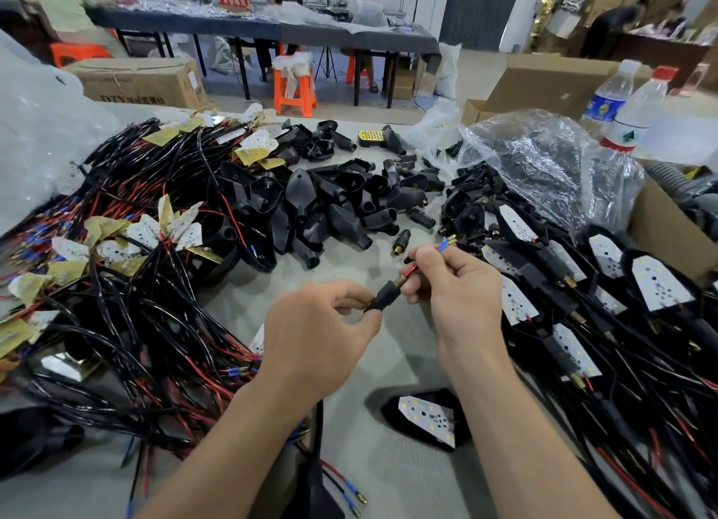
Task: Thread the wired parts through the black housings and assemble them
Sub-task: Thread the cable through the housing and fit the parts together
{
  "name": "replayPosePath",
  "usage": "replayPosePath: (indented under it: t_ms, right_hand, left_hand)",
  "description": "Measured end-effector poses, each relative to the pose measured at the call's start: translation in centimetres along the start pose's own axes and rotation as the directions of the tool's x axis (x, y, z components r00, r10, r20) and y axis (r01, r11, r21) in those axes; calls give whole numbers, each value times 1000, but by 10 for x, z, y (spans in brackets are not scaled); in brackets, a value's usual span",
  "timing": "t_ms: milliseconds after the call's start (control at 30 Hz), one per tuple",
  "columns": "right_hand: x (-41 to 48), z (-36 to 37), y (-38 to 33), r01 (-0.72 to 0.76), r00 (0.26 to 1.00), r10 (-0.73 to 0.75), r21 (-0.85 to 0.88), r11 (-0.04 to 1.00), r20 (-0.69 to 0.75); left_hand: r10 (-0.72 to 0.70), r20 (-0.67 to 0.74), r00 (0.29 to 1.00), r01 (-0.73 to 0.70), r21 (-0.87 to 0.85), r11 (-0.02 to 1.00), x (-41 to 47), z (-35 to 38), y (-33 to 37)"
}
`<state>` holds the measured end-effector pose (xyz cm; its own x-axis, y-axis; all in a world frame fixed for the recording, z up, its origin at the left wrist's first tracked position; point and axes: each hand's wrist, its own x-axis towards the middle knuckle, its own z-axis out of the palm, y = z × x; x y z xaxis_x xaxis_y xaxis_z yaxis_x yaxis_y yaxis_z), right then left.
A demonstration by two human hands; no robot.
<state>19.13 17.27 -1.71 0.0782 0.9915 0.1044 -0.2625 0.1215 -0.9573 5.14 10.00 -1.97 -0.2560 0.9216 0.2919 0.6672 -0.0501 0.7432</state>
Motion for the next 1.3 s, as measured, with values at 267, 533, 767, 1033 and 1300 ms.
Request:
replayPosePath:
  t_ms: [267,533,767,1033,1300]
  right_hand:
    - [-2,1,-5,-44,997,42,36,998,58]
    - [-2,-2,-7,-115,989,106,82,990,105]
    - [1,-3,-10,-55,998,55,145,988,4]
    - [4,-7,-19,165,984,-155,114,980,-92]
    - [-1,-2,-17,59,998,-57,110,992,-22]
  left_hand:
    - [-188,384,904,396,-585,708,14,-1,-1]
    - [-103,568,817,533,-674,512,16,-5,-5]
    - [-192,456,869,458,-595,661,13,-5,-5]
    - [-88,607,790,497,-550,671,16,-17,-2]
    - [-112,565,818,567,-754,331,16,-17,-6]
